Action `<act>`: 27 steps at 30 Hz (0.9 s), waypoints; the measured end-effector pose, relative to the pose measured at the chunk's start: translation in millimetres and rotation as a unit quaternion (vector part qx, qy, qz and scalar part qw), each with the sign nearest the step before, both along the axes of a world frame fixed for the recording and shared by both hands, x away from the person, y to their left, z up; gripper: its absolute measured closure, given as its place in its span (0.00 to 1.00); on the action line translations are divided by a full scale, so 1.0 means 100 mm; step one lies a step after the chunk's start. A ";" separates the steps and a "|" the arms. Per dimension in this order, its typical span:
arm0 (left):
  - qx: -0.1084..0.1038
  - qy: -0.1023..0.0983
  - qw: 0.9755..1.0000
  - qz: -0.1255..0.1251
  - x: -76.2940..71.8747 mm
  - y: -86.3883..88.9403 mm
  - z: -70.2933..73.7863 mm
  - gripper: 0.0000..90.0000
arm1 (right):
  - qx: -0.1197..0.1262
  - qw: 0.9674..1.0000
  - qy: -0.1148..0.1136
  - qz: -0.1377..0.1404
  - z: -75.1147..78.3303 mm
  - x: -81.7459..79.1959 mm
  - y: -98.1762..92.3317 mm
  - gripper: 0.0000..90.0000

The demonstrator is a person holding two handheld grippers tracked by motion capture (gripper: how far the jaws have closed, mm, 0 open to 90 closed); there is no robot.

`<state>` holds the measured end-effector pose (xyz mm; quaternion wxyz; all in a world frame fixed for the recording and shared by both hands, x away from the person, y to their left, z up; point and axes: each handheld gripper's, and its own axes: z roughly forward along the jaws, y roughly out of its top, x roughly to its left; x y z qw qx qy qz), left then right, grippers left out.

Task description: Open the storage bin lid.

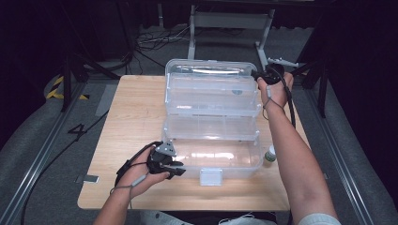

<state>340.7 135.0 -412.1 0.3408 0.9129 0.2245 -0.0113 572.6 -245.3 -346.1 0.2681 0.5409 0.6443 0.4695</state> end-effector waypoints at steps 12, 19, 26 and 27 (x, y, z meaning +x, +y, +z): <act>0.002 -0.001 1.000 0.000 0.00 0.00 0.00 0.79 | 0.000 1.000 0.011 0.001 -0.12 0.10 0.00 0.94; 0.001 0.000 1.000 0.000 0.00 0.00 0.00 0.79 | 0.010 1.000 0.023 0.003 -0.18 0.15 -0.03 0.94; 0.001 0.000 1.000 0.000 0.00 0.00 0.00 0.79 | 0.012 0.999 0.032 0.004 -0.23 0.18 -0.03 0.94; 0.001 0.000 1.000 0.000 0.00 0.00 0.00 0.79 | 0.013 0.999 0.033 0.004 -0.23 0.19 -0.03 0.94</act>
